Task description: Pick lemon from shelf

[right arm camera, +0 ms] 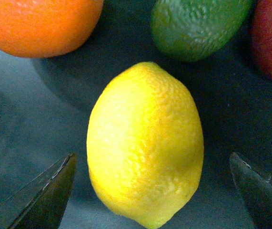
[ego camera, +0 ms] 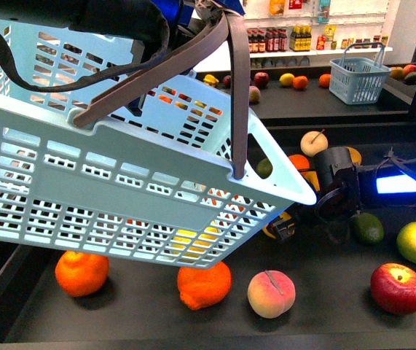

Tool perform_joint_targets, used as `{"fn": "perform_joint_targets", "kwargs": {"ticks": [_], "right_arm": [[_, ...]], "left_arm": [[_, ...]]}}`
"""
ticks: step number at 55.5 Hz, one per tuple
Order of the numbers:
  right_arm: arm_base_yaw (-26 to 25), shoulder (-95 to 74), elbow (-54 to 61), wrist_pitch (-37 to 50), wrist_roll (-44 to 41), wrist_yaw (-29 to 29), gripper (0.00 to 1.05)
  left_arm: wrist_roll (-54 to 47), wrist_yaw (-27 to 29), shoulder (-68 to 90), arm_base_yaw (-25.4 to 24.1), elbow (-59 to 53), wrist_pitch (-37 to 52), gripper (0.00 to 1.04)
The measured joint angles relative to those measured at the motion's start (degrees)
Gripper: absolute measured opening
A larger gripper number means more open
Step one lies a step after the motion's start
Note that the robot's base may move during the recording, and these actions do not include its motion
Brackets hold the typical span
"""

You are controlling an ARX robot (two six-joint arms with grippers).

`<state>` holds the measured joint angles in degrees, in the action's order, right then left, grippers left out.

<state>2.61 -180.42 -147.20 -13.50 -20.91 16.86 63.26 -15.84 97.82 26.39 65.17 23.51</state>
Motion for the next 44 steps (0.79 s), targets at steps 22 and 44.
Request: {"fn": "perform_joint_targets", "kwargs": {"ticks": [22, 44], "right_arm": [[0.9, -10.14, -15.34, -6.58, 0.74, -1.46, 0.97], [2.23, -10.27, -18.69, -5.11, 0.79, -2.75, 0.67]], "left_arm": [[0.02, 0.0, 0.0, 0.0, 0.0, 0.0, 0.13], [0.02, 0.02, 0.0, 0.0, 0.0, 0.0, 0.13]]}}
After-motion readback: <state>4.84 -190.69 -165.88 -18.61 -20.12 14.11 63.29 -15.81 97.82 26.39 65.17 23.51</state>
